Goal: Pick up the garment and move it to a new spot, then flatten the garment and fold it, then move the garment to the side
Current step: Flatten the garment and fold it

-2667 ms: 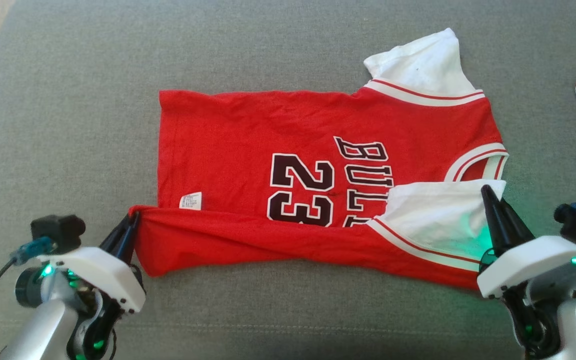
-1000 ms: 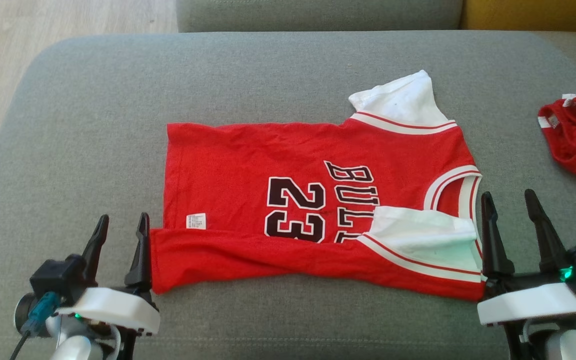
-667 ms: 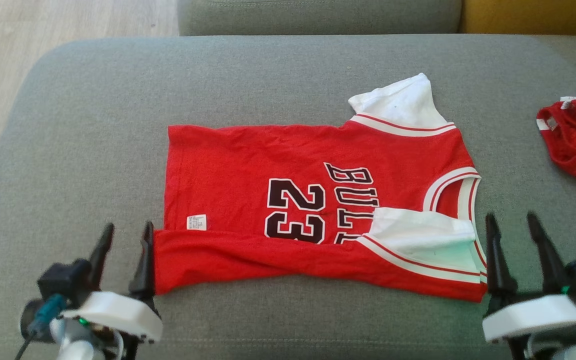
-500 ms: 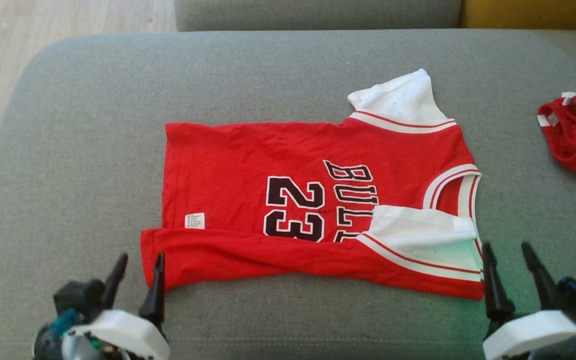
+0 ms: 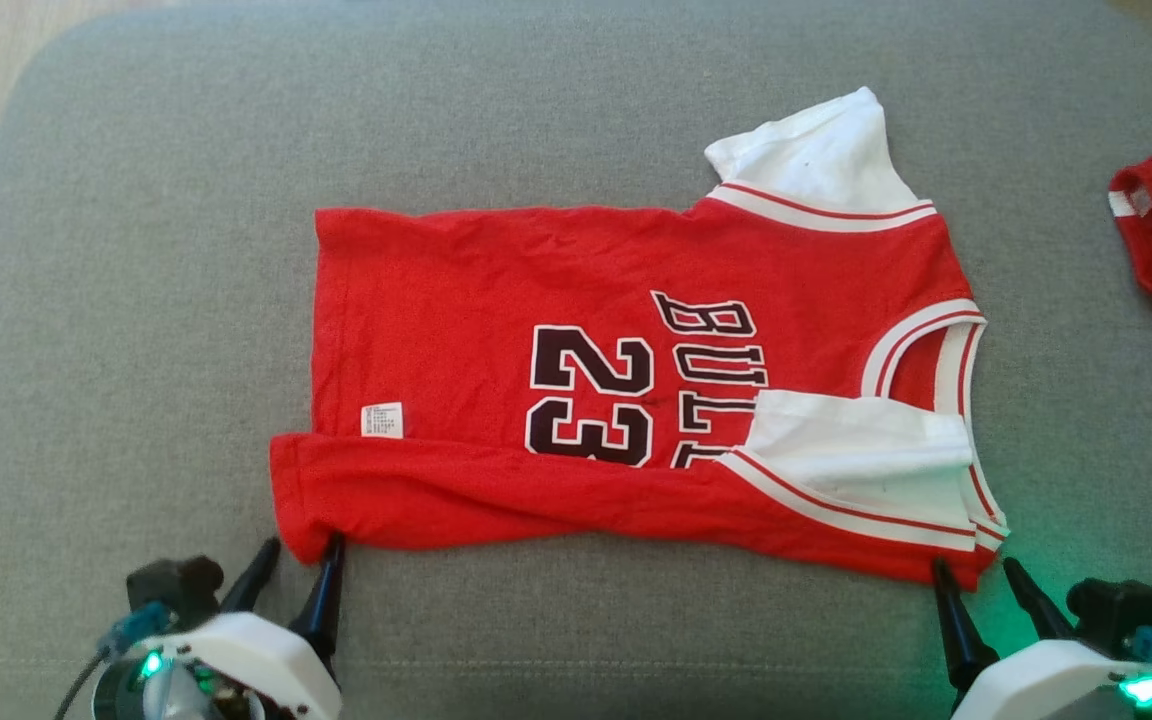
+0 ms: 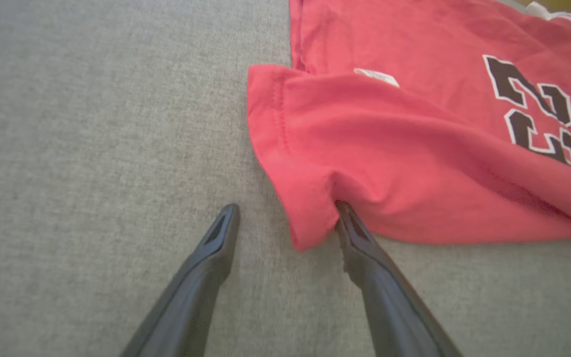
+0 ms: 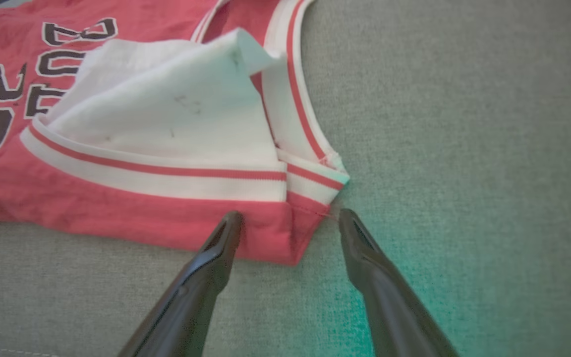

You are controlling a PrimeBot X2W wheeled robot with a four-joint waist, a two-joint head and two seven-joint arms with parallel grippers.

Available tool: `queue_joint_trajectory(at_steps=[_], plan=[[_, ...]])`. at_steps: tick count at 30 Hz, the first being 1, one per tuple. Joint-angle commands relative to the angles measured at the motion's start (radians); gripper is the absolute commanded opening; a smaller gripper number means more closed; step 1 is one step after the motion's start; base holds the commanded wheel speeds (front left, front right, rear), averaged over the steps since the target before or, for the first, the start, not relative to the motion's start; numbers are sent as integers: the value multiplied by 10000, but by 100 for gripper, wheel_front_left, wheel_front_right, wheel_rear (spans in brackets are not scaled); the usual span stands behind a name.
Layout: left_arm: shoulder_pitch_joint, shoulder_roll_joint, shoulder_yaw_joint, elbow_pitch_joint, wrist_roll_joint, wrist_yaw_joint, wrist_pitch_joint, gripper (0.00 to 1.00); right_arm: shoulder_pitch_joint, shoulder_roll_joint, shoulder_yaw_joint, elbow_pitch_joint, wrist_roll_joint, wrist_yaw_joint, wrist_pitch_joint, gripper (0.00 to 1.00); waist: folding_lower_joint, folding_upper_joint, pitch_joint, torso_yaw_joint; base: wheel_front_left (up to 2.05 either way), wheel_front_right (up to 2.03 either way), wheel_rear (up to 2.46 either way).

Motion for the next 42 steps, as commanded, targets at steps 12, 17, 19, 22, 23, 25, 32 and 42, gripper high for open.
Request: queue_joint_trajectory(at_steps=[12,17,19,22,23,25,32,42], plan=[[-1050,-2,224,990,-215,-562,-291,0,-837,-85,219,768,661,37,-191,0,0,0,213,-2,0,0,0],[-1150,106,180,1077,-118,-623,-459,0,-979,-85,133,704,760,37,-309,0,0,0,135,26,0,0,0],[-1098,156,133,989,-89,-626,-443,0,-908,-85,97,601,824,37,-250,0,0,0,47,54,0,0,0],[-927,283,35,706,-27,-613,-346,0,-673,-85,21,308,930,37,-103,0,0,0,-131,98,0,0,0],[-840,345,15,583,-19,-595,-289,0,-564,-85,-10,173,969,37,-40,0,0,0,-192,102,0,0,0],[-630,493,-9,306,3,-521,-158,0,-298,-85,-63,-105,1025,37,128,0,0,0,-332,102,0,0,0],[294,887,-24,-769,-156,-172,510,0,579,-85,-339,-832,1071,37,710,0,0,0,-810,93,0,0,0],[840,937,-51,-1368,-404,123,947,100,697,-85,-439,-796,1334,37,610,100,0,0,-1136,60,0,0,0]])
